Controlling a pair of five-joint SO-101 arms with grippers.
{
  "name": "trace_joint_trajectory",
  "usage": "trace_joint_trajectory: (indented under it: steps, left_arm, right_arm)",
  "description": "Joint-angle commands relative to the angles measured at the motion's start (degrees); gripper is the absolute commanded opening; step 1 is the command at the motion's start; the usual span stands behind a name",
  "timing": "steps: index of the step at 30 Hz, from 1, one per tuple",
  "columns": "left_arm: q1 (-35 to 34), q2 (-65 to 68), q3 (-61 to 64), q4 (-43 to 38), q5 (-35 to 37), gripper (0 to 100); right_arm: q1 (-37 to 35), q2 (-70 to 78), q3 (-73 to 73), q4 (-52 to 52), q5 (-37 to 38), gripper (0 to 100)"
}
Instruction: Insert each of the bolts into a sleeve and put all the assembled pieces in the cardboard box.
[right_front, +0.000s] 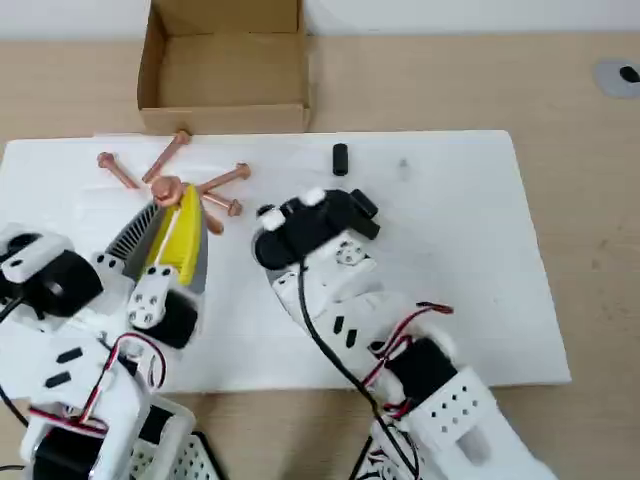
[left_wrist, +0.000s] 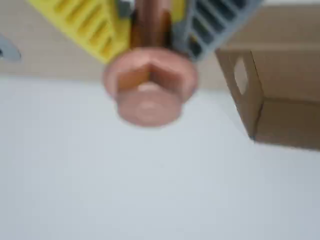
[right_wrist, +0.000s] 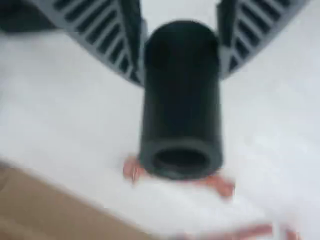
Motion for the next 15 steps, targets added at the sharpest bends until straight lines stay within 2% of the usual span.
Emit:
trace_joint_trajectory:
  steps: [1, 8, 13, 15]
  left_arm:
    - [1.3, 0.0, -4.6, 3.0, -0.5, 1]
    - [1.3, 0.1, -4.5, 1.4, -0.4, 2]
    - [1.4, 0.3, -4.1, -4.2, 3.3, 2]
    - [4.5, 1.0, -2.6, -4.9, 3.7, 2]
  right_arm:
    - [-0.6, -5.8, 4.0, -6.9, -0.5, 1.0]
    - [-1.1, -19.3, 13.1, -10.9, -0.3, 1.0]
    - [-7.8, -30.5, 18.9, -10.5, 5.5, 1.0]
    - [-10.2, -34.8, 21.6, -10.5, 6.0, 1.0]
